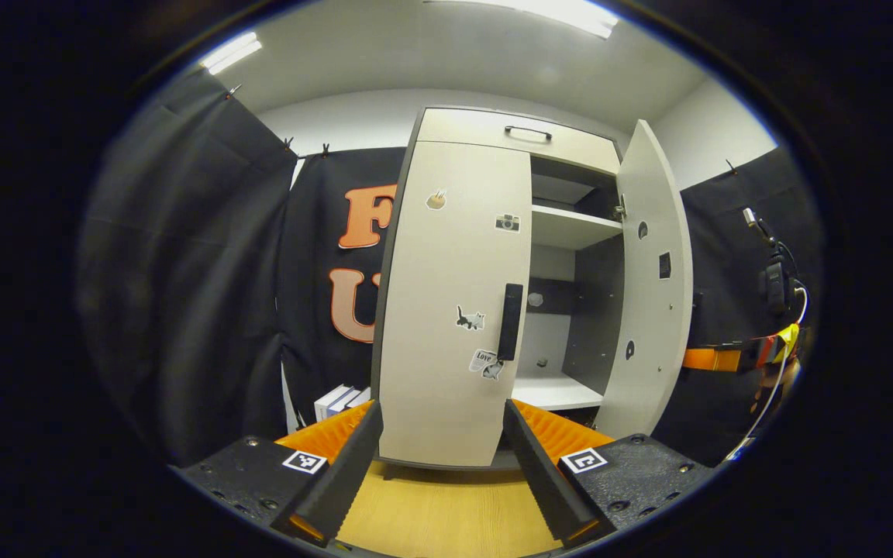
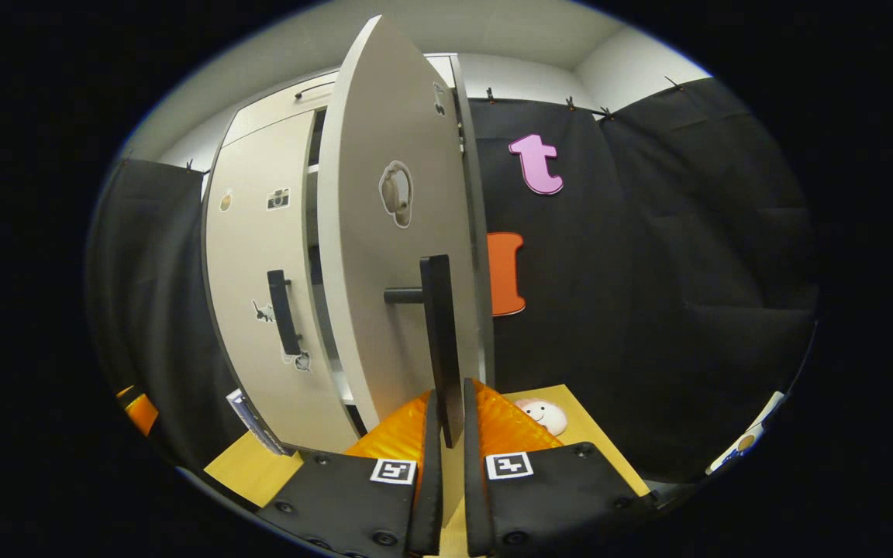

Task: Open the right door of the double-door shoe cabinet with the right hand, and open the left door with the left hand.

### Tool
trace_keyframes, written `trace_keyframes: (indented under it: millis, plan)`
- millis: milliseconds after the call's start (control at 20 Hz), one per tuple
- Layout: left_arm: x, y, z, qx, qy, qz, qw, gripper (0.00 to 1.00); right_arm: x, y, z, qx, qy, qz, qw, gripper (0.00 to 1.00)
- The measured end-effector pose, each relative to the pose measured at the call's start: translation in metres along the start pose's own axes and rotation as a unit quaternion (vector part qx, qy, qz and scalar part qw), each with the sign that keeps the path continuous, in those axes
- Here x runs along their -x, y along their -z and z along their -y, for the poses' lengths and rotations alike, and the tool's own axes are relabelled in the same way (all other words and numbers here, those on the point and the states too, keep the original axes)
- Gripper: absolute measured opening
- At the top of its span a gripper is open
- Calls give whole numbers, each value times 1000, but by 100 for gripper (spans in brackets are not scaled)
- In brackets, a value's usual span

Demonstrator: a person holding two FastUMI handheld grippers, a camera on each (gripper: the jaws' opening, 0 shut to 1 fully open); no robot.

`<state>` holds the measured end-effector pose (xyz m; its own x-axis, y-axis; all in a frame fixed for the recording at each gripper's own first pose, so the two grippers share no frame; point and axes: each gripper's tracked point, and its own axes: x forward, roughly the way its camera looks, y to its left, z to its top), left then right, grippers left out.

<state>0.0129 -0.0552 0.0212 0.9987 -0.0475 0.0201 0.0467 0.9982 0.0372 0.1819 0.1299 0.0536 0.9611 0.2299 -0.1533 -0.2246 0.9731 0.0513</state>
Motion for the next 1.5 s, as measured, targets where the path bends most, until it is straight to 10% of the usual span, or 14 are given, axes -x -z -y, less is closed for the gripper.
trace_keyframes:
  millis: [300, 350, 950, 1000, 1150, 1500]
  plan:
    - [-32, 8, 27, 3, 24, -18, 1000, 95, 16, -7, 38, -25, 56, 8, 998, 18]
    - [-38, 8, 31, 5, 29, -18, 999, 95, 7, -4, 47, -36, 64, 14, 997, 0]
    - [-138, -19, 103, -7, 77, 5, 997, 94, 52, -6, 88, -4, 93, 39, 995, 9]
    - [-149, -21, 105, -10, 77, 2, 997, 94, 54, -7, 89, 1, 98, 41, 994, 13]
    - [-177, -17, 123, 7, 94, -16, 995, 95, 61, -9, 87, 7, 90, 46, 995, 87]
    - [-244, -16, 109, -14, 54, -10, 998, 94, 80, -2, 108, 17, 115, 40, 992, 94]
